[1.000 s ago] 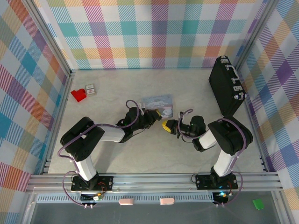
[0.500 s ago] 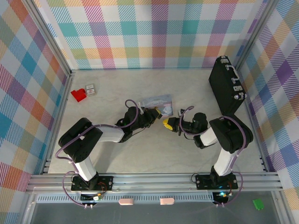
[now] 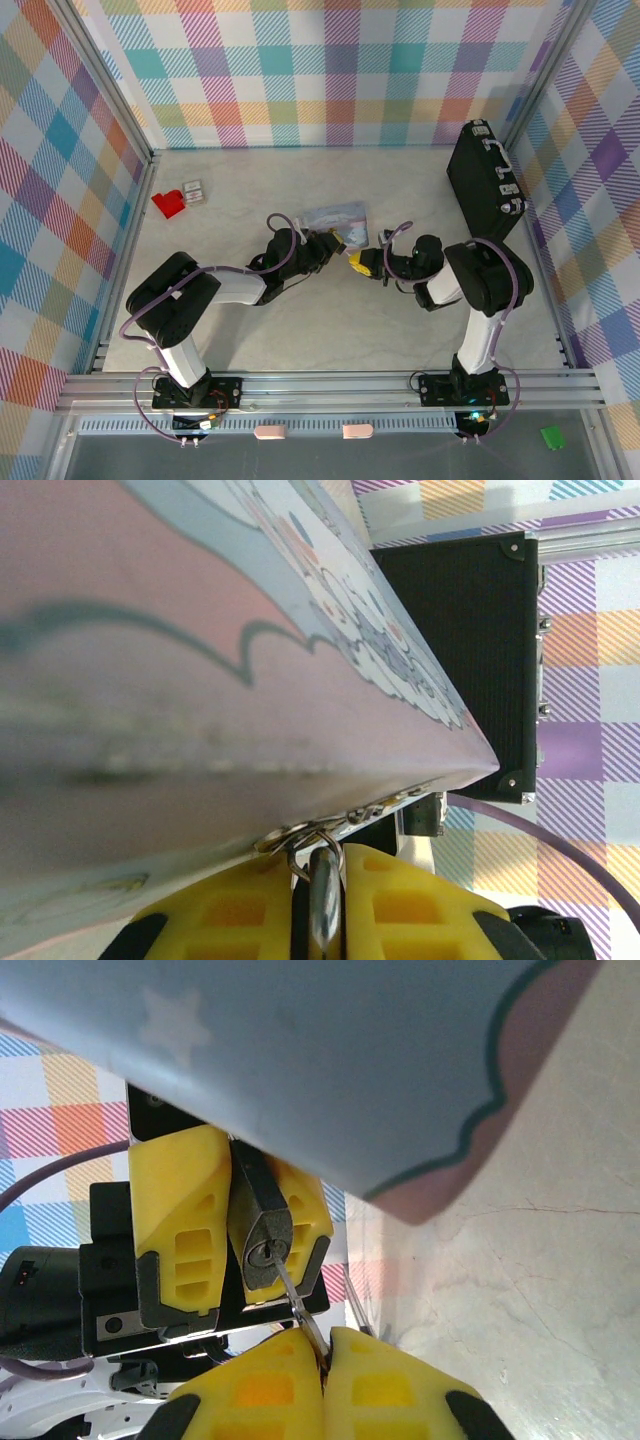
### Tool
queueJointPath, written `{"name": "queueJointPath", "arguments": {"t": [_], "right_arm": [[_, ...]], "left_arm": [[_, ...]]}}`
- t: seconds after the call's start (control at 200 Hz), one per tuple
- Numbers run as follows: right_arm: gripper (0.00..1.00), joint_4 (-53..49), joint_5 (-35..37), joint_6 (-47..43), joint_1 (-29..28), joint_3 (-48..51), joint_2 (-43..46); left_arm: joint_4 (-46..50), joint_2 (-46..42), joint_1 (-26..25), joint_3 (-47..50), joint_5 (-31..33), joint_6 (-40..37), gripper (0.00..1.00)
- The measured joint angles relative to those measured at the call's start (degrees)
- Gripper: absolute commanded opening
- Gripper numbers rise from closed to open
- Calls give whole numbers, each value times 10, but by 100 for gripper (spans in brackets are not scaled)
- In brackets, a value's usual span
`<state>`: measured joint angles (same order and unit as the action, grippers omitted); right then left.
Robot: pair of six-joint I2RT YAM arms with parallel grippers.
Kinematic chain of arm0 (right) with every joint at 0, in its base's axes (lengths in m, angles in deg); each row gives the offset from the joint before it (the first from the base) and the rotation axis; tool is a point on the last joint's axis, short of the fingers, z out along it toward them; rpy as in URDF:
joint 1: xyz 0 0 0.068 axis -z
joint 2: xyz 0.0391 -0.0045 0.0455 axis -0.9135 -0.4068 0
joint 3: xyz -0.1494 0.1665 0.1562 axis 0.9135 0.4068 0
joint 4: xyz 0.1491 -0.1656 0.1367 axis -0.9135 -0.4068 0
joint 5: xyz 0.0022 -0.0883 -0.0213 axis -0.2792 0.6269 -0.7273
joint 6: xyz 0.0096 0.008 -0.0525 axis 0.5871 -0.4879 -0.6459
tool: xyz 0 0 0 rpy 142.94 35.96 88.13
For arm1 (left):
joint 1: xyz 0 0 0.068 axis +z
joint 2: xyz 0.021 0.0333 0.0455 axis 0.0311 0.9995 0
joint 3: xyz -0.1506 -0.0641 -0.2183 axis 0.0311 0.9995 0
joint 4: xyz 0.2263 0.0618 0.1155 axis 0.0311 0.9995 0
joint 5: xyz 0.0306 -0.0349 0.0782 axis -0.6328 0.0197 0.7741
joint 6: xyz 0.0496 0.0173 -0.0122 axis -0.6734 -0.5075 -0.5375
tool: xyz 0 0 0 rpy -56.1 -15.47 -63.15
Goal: Unlock the padlock with the key
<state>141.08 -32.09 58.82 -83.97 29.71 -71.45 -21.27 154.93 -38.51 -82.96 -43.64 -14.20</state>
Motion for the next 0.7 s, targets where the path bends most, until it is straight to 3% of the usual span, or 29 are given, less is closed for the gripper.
{"name": "queueJointPath", "arguments": {"t": [0.7], "right_arm": [[0, -8, 30, 4, -6, -2, 13]], "left_arm": [[4, 14, -2, -21, 13, -13, 0]]}}
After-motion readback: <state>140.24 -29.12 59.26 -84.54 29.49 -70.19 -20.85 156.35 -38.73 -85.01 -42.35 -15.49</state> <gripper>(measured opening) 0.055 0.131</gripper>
